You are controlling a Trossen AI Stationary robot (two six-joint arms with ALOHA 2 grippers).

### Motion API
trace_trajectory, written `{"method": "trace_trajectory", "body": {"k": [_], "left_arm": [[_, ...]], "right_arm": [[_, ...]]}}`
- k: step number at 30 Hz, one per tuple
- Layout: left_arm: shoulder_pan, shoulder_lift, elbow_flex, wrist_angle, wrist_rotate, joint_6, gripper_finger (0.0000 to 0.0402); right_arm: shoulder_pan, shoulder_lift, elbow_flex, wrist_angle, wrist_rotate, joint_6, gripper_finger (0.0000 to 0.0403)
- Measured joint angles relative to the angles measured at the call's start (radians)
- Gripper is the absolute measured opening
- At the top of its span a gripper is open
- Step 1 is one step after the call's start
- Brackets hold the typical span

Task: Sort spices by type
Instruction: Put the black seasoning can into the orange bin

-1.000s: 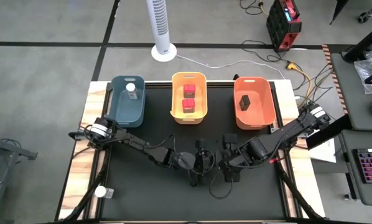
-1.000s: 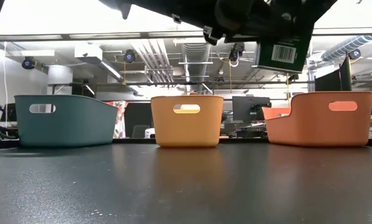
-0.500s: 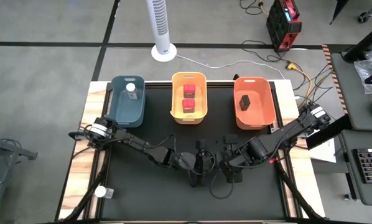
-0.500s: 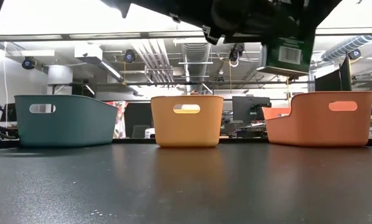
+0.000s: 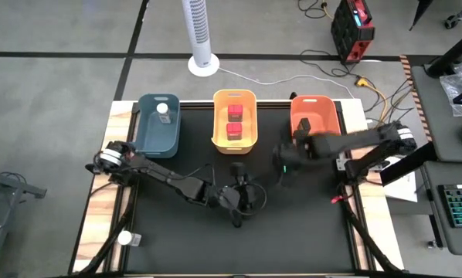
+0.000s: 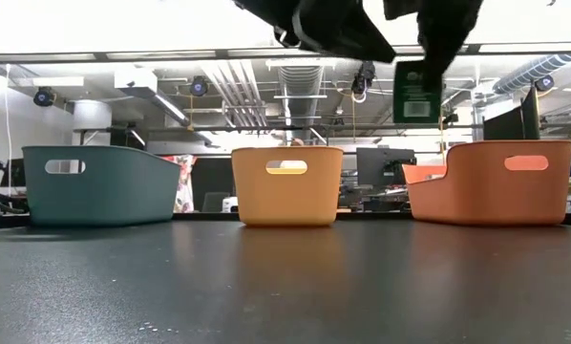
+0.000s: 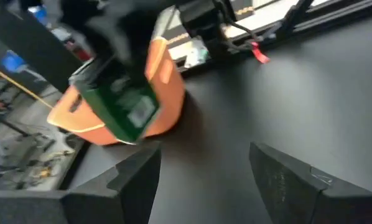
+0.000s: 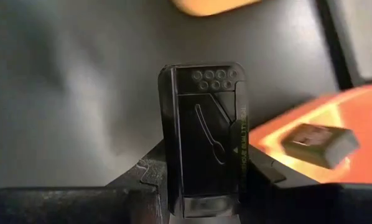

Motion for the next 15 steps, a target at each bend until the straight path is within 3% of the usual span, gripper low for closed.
{"method": "trace_trajectory", "body": {"k": [6, 15], "left_arm": [[-0.001, -0.008, 0.000, -0.003, -0.131, 0.014, 0.0222], [-0.001, -0.008, -0.001, -0.006, -0.140, 0.014, 0.0214]], "right_arm": [[-0.311, -0.118, 0.006, -0.002, -0.011, 0.009, 0.0114], [-0.807, -0.222, -0.075, -0.106, -0.029, 0.076, 0.0114]]}}
